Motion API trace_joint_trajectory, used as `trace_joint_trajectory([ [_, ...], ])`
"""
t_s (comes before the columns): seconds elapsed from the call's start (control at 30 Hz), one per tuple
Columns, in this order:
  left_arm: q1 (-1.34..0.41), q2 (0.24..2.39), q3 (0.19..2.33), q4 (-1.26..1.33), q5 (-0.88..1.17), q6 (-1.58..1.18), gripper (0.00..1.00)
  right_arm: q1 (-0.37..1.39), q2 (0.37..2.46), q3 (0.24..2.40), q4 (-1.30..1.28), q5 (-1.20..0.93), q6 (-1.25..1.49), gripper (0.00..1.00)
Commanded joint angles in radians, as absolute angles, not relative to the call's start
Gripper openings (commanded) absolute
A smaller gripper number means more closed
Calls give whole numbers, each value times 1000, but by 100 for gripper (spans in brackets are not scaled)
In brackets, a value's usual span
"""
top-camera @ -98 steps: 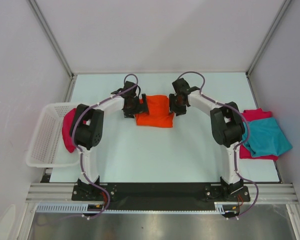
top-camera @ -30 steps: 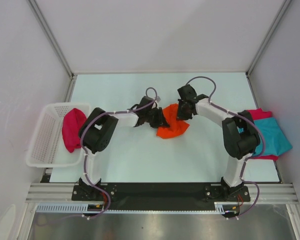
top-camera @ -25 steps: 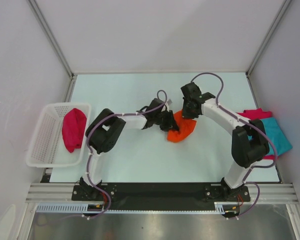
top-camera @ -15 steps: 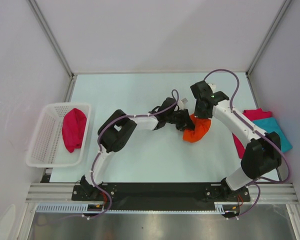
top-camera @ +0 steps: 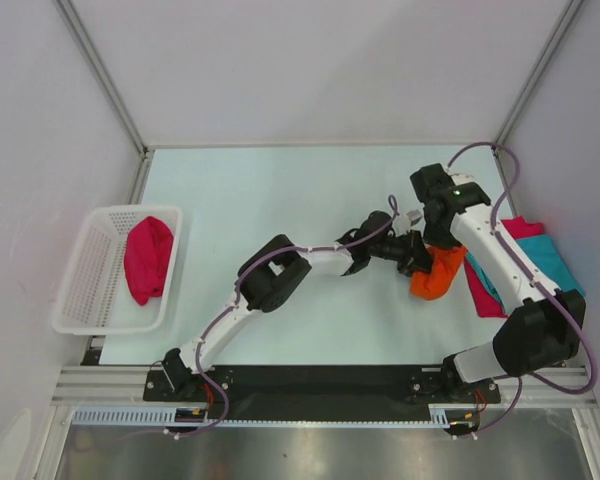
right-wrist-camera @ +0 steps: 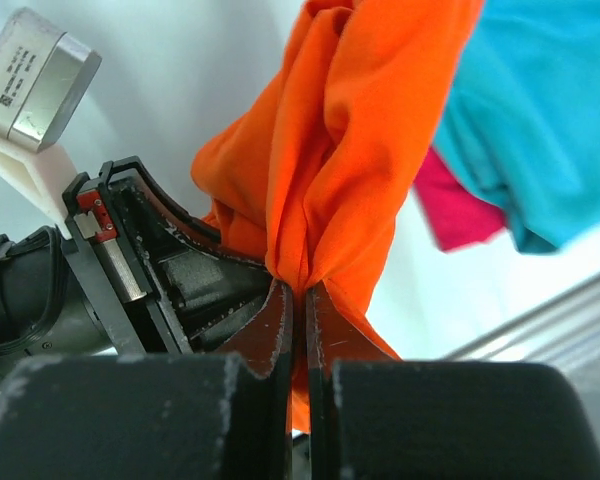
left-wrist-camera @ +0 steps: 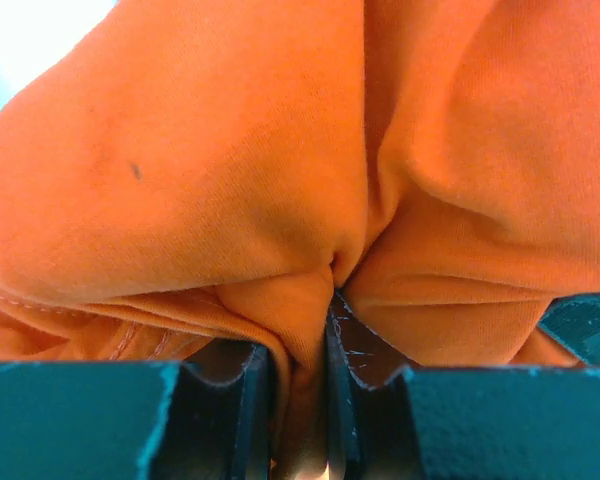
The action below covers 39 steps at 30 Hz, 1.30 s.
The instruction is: Fold and stack the t-shirts
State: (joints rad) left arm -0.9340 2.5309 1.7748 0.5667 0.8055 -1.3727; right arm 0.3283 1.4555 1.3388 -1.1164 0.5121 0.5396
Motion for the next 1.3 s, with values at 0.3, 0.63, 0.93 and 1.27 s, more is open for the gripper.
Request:
trace_joint_trajectory([
  [0.3, -1015, 2663, 2057, 776, 812, -1539, 10, 109, 1276, 1275, -1243, 552, 554, 0],
  [0.63, -1040, 2612, 2220, 171, 589, -999, 1, -63, 1275, 1253, -1215, 502, 430, 0],
  [0.93, -1040, 2660, 2359, -87, 488, -833, 0, -103, 1292, 1292, -1204, 488, 416, 0],
  [1.27, -1069, 2720, 2384, -66, 523, -877, 0, -173, 1361, 1327, -1151, 509, 423, 0],
])
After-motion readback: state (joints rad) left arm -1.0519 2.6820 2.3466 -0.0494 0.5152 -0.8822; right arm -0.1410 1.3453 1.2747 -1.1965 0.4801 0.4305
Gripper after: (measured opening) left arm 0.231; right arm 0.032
